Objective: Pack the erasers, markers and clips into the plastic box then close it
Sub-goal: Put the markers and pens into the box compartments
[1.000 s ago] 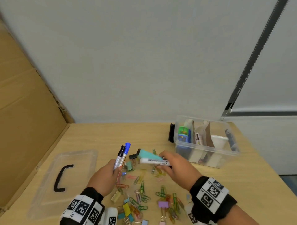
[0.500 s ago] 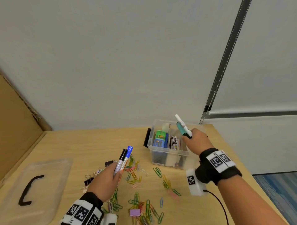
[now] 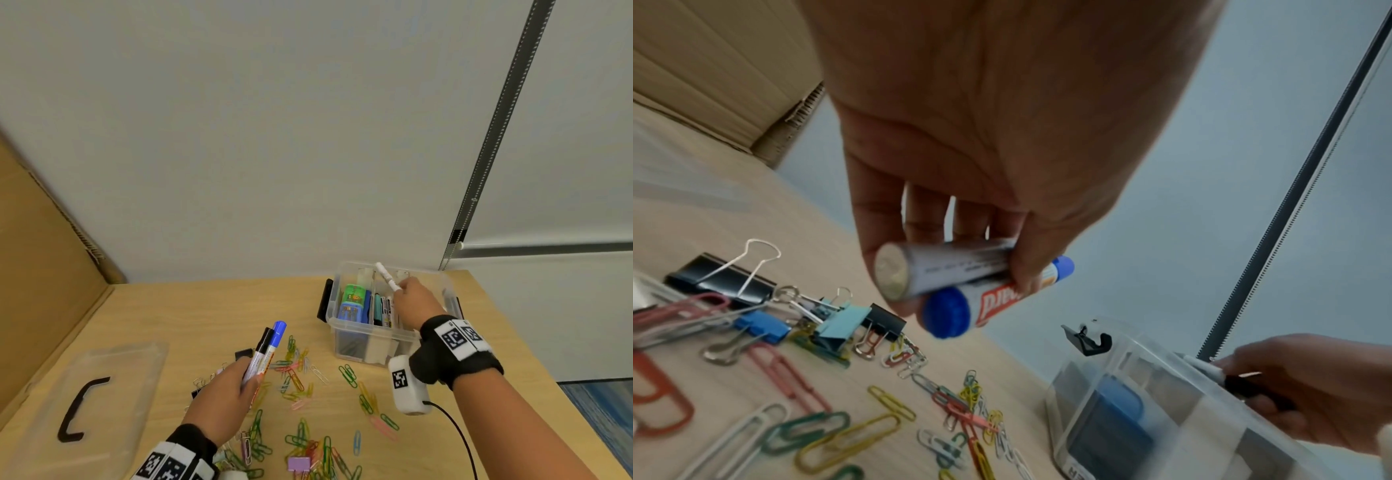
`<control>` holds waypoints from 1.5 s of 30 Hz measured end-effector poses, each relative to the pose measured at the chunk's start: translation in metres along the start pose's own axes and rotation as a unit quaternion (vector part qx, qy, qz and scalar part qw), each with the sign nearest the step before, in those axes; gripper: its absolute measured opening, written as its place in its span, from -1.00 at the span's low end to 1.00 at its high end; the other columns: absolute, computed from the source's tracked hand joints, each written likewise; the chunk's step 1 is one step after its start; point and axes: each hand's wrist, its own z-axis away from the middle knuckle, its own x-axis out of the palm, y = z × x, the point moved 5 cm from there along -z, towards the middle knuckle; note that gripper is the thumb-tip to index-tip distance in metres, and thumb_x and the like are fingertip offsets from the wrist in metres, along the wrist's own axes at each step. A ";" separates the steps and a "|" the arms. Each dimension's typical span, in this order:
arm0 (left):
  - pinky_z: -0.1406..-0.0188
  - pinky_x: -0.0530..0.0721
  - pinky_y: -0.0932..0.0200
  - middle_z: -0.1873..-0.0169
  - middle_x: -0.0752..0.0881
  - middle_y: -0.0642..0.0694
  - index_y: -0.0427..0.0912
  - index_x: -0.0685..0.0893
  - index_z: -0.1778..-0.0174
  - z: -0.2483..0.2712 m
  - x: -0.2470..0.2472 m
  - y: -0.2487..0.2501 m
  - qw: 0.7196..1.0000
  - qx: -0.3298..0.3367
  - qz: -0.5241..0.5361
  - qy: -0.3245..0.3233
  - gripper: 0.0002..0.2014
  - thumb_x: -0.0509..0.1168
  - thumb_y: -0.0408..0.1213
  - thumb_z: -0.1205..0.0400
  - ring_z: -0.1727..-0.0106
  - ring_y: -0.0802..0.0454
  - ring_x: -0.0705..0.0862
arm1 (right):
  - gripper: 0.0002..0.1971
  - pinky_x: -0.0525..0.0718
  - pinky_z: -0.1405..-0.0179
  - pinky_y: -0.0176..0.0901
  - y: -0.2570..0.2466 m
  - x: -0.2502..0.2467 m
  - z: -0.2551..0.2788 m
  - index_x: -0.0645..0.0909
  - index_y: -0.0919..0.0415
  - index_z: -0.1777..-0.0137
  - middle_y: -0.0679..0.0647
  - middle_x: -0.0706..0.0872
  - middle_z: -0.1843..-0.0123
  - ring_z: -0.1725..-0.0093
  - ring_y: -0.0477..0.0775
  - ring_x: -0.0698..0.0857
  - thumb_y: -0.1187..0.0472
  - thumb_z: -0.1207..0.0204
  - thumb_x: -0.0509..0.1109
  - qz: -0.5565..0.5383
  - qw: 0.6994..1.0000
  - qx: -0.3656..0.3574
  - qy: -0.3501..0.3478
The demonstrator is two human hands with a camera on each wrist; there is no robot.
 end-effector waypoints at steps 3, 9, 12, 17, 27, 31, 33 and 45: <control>0.12 0.68 0.12 0.02 0.71 -0.05 0.07 0.45 -0.26 -0.004 0.002 0.000 1.000 0.004 0.005 -0.001 -0.76 0.05 -0.02 -0.73 0.11 0.03 0.70 | -0.77 0.38 0.50 -0.28 0.006 -0.019 0.019 0.43 0.20 -0.28 0.18 0.67 0.06 0.34 -0.03 0.57 0.25 -0.65 0.19 -0.020 0.994 -0.044 0.098; 0.40 0.46 0.35 0.22 0.63 0.05 0.16 0.44 -0.24 -0.009 0.008 0.015 0.999 0.038 0.012 0.000 -0.81 0.06 -0.04 -0.73 0.24 0.15 0.61 | -0.81 0.32 0.57 -0.29 0.001 -0.023 0.037 0.48 0.21 -0.10 -0.05 0.52 0.38 0.44 -0.10 0.49 0.09 -0.63 0.23 0.177 0.966 -0.090 0.165; 0.41 0.44 0.36 0.22 0.63 0.08 0.17 0.45 -0.20 -0.008 0.009 0.018 0.999 0.045 0.007 -0.002 -0.83 0.06 -0.03 -0.73 0.26 0.19 0.58 | -0.69 0.58 0.19 -0.09 -0.011 -0.012 0.034 0.49 0.17 -0.25 0.09 0.71 0.12 0.04 0.11 0.64 0.02 -0.61 0.21 0.292 0.938 -0.092 0.160; 0.39 0.49 0.34 0.26 0.60 0.06 0.17 0.45 -0.16 -0.004 0.010 0.019 0.998 0.055 0.006 -0.007 -0.87 0.06 -0.03 -0.73 0.34 0.20 0.52 | -0.62 0.43 -0.19 0.05 -0.020 -0.004 0.016 0.49 0.09 -0.35 0.05 0.71 -0.15 -0.30 0.16 0.48 -0.04 -0.60 0.18 0.395 0.900 -0.089 0.161; 0.11 0.67 0.22 0.09 0.70 0.12 0.26 0.48 -0.24 -0.002 0.006 0.021 0.995 0.086 0.036 -0.019 -0.78 0.09 0.07 -0.69 0.12 0.15 0.68 | -0.78 0.52 -0.11 -0.10 -0.008 -0.014 0.052 0.61 0.06 -0.16 0.02 0.60 -0.15 -0.10 0.04 0.49 0.11 -0.60 0.20 0.138 0.950 -0.201 0.197; 0.16 0.64 0.38 0.11 0.69 0.20 0.27 0.50 -0.23 -0.003 0.008 0.051 0.987 0.136 0.083 -0.036 -0.79 0.12 0.03 -0.70 0.13 0.29 0.64 | -0.84 0.55 0.18 -0.42 -0.018 0.000 0.076 0.58 0.02 -0.15 -0.12 0.56 -0.11 0.13 -0.19 0.61 0.16 -0.62 0.26 -0.035 0.968 -0.241 0.056; 0.20 0.58 0.45 0.14 0.68 0.20 0.21 0.54 -0.23 -0.005 0.012 0.065 0.981 0.155 0.106 -0.046 -0.79 0.14 -0.01 -0.70 0.15 0.33 0.61 | -0.79 0.59 0.24 -0.39 -0.023 0.019 0.085 0.53 -0.03 -0.24 -0.15 0.60 -0.15 0.13 -0.14 0.67 0.09 -0.63 0.26 -0.072 0.971 -0.217 -0.064; -0.02 0.65 0.33 0.00 0.49 0.06 0.28 0.51 -0.21 -0.010 0.000 0.048 0.978 0.148 0.144 0.024 -0.73 0.22 -0.19 -0.68 -0.03 0.21 0.54 | -0.89 0.70 0.11 -0.40 -0.032 -0.040 0.096 0.52 0.01 -0.08 -0.14 0.71 0.05 0.10 -0.25 0.73 0.20 -0.61 0.31 -0.199 0.941 -0.246 0.118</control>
